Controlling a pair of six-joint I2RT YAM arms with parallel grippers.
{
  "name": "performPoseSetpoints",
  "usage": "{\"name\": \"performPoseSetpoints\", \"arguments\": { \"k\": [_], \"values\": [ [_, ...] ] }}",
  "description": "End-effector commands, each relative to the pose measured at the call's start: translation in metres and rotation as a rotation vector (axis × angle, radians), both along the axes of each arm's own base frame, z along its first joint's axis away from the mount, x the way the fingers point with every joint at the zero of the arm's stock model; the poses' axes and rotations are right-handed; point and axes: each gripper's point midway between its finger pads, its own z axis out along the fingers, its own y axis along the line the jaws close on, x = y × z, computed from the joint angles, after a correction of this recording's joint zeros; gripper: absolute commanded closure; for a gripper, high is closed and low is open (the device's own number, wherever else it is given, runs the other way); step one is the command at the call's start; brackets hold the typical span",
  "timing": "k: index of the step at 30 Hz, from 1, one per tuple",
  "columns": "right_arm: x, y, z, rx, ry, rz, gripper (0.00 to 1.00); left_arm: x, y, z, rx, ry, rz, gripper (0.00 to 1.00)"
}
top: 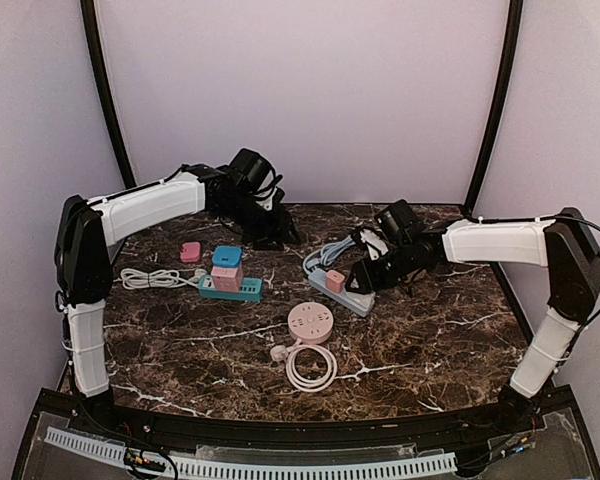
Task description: Pull the plug off the socket
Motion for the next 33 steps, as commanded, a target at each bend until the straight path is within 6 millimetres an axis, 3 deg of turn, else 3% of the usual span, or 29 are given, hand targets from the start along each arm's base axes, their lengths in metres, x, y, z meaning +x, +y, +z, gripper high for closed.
{"name": "performPoseSetpoints", "arguments": {
  "k": [1,5,16,20,25,29,33],
  "values": [
    [-0.008,0.005,-0.003,-0.032,0.002,0.002,0.51,-0.013,-0.023,0.035,-0.180,-0.018,-0.032,0.54],
    [-0.016,0.014,-0.005,-0.056,0.001,0.010,0.57,-0.022,-0.036,0.015,-0.228,0.038,-0.049,0.55],
    [-0.006,-0.007,-0.023,-0.192,-0.029,-0.053,0.64,-0.027,-0.083,-0.014,-0.326,0.112,-0.098,0.61],
    [-0.009,-0.006,-0.018,-0.208,-0.055,-0.037,0.46,-0.030,-0.091,-0.027,-0.322,0.136,-0.105,0.62],
    [-0.011,-0.010,-0.022,-0.262,-0.078,-0.035,0.45,-0.030,-0.091,-0.031,-0.315,0.142,-0.101,0.62],
    [-0.020,-0.002,-0.020,-0.303,-0.113,0.017,0.33,-0.030,-0.090,-0.033,-0.312,0.146,-0.097,0.63],
    [-0.022,-0.005,-0.030,-0.374,-0.125,0.019,0.31,-0.031,-0.090,-0.035,-0.309,0.151,-0.094,0.63]
  ]
}}
